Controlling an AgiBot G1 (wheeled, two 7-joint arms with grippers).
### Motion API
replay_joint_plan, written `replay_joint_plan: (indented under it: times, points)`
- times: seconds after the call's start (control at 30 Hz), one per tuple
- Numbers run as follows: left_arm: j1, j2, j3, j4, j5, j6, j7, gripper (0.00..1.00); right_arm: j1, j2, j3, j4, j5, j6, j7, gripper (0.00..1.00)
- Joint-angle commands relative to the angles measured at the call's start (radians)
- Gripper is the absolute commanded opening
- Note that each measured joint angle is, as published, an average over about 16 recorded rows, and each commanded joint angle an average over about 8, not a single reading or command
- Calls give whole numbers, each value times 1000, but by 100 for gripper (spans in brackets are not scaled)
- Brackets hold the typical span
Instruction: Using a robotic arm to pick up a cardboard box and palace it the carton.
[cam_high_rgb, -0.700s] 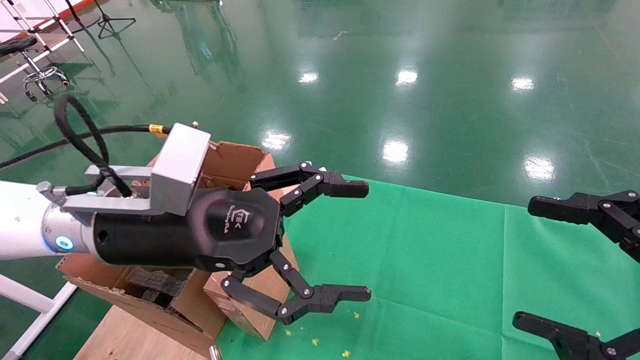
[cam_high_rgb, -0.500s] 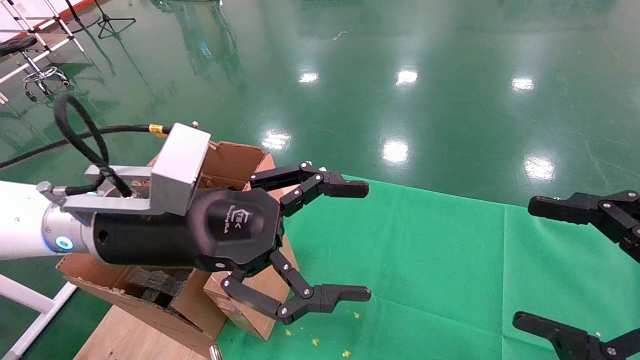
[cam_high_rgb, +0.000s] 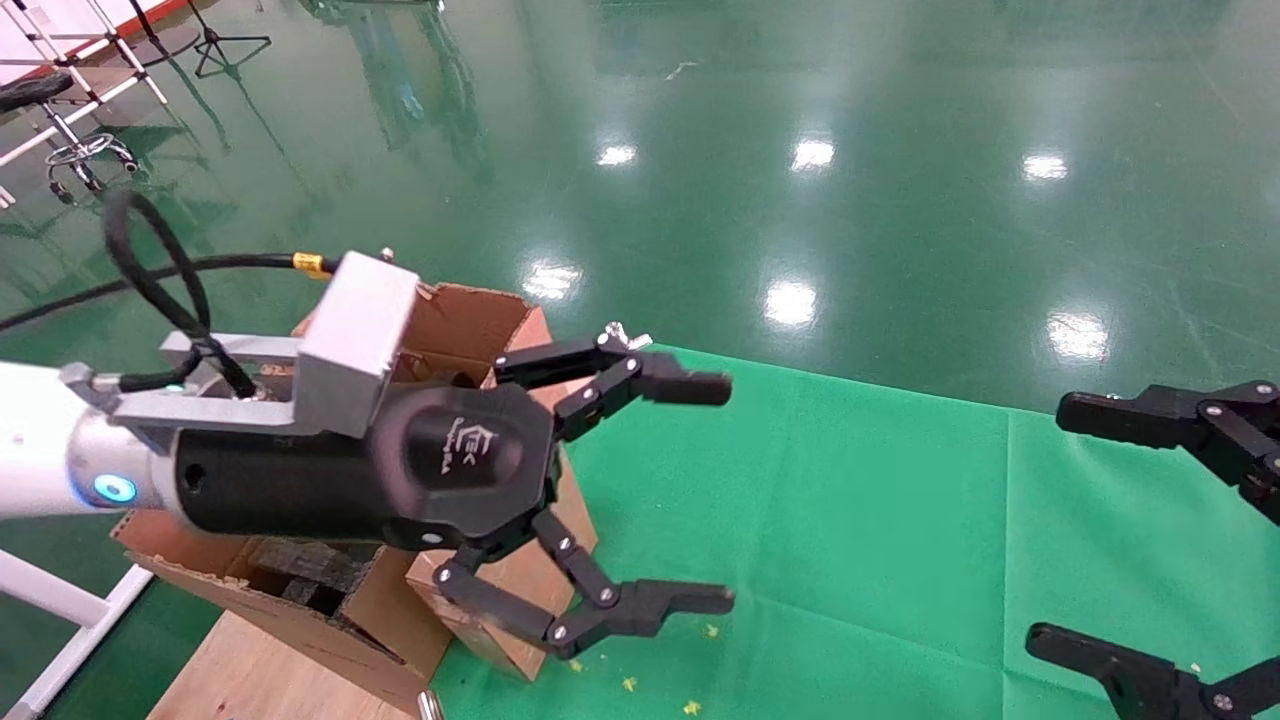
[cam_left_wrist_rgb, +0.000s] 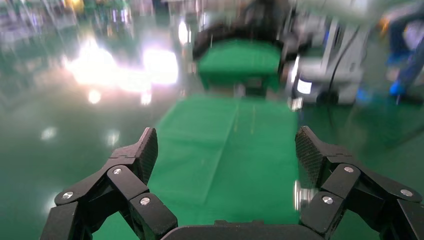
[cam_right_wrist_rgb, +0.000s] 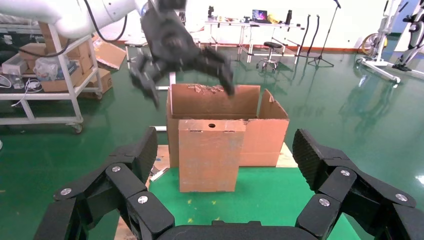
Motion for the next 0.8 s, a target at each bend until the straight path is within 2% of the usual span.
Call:
replay_joint_plan:
  times: [0.03, 0.43, 0.53, 0.8]
  points:
    - [-23, -22, 17, -16, 69, -7, -20, 100, 0, 0, 0, 0, 0, 0, 0, 0]
    - [-91, -57, 75, -22, 180, -9, -105, 100, 0, 0, 0, 0, 0, 0, 0, 0]
    - [-138, -67, 100, -23, 273, -24, -173, 100, 0, 0, 0, 0, 0, 0, 0, 0]
    - [-354, -58, 189, -32, 592, -4, -466, 100, 0, 0, 0, -1, 0, 0, 0, 0]
